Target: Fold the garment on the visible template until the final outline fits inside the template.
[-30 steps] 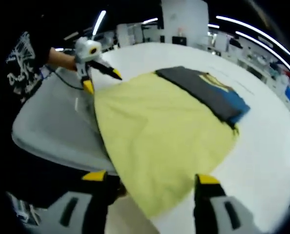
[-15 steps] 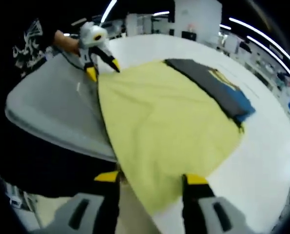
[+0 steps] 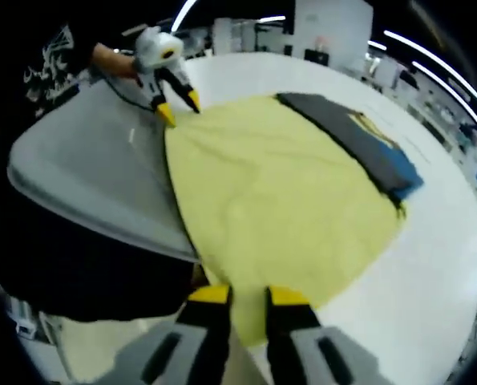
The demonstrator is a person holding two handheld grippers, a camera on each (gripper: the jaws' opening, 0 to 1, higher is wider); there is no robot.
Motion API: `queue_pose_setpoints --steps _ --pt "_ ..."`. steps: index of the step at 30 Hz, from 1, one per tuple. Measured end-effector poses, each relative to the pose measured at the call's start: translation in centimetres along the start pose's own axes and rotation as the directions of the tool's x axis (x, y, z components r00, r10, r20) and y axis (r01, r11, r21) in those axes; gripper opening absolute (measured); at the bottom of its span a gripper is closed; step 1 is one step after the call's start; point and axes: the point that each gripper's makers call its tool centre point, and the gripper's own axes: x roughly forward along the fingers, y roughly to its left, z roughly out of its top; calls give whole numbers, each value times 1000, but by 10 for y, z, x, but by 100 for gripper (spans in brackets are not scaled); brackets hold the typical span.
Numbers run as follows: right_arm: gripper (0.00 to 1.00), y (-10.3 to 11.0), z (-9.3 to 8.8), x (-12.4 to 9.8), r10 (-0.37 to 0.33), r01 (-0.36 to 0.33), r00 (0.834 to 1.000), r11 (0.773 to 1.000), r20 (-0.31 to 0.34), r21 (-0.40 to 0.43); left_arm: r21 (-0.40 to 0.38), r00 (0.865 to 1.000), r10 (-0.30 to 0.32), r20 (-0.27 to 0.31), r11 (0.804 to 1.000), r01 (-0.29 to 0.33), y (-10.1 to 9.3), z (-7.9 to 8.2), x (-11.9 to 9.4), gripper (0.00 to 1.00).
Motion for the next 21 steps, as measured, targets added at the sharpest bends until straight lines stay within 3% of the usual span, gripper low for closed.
queue_pose_setpoints --steps 6,13,21 --pt "4 -4 1 0 -15 15 1000 1000 7 14 78 1000 22 -6 997 -22 4 -3 1 24" --pt "0 -8 3 1 -29 29 1000 999 2 31 60 999 32 -4 998 -32 1 -1 1 22" --pt "0 -8 5 1 -32 31 999 997 18 66 76 999 27 -20 997 -25 -3 2 6 1"
